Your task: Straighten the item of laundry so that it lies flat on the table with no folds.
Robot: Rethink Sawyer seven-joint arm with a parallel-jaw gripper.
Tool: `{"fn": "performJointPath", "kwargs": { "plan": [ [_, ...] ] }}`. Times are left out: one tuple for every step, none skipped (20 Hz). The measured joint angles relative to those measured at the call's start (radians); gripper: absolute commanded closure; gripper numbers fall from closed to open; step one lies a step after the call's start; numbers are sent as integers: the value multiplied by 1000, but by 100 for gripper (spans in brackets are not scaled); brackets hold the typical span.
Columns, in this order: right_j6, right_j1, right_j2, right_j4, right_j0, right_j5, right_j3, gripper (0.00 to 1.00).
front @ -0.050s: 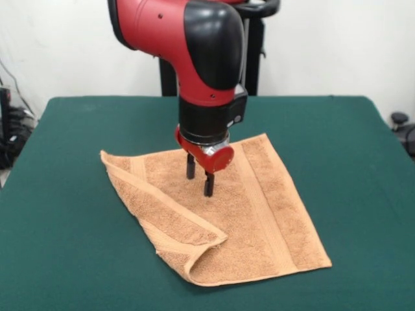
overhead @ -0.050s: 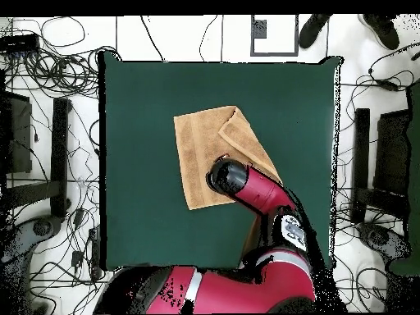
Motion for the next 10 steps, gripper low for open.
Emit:
{"fn": "performJointPath", "kwargs": {
  "plan": [
    [0,-1,1,5,0,-7,5,0],
    [0,-2,1,8,0,-12,8,0],
    [0,-3,2,11,0,-16,11,0],
    [0,-4,3,16,0,-26,17,0],
    [0,-6,4,21,0,-35,23,0],
    [0,-7,5,24,0,-42,28,0],
    [0,-7,5,27,0,-47,31,0],
    [0,-10,7,34,0,-62,40,0],
    [0,-10,8,36,0,-66,42,0],
    [0,-11,9,39,0,-73,46,0]
  ]
}}
